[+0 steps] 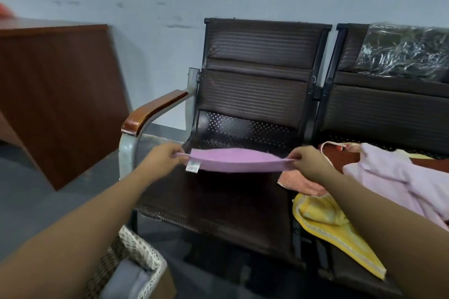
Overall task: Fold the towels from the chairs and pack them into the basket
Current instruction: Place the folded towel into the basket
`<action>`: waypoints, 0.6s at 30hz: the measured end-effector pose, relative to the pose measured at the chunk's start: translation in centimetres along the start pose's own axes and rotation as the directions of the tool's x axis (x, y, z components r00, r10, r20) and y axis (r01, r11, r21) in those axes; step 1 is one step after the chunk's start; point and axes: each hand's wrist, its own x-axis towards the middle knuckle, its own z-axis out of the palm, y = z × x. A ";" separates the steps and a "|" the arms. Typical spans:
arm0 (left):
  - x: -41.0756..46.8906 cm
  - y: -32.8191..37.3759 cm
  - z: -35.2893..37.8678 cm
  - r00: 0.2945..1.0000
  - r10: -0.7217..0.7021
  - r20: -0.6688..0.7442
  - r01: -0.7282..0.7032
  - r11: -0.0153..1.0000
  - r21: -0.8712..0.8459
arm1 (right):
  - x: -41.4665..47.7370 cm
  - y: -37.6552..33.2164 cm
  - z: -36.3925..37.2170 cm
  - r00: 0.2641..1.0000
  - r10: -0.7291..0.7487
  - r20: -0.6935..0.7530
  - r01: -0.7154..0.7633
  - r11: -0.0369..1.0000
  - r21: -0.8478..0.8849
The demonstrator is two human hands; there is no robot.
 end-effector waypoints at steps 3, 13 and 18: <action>-3.0 -2.3 3.1 0.989 -0.010 0.147 -0.003 0.996 0.087 | -2.4 2.2 3.9 0.993 0.036 0.116 -0.030 0.998 -0.056; -6.0 -4.7 3.9 0.861 -0.023 0.507 0.143 0.970 -0.198 | -6.3 2.1 4.5 0.906 0.202 0.373 -0.370 0.806 0.463; -5.0 -4.8 4.2 0.887 -0.064 0.458 0.054 0.998 0.033 | -5.7 3.4 4.5 0.860 0.167 0.482 -0.349 0.882 0.317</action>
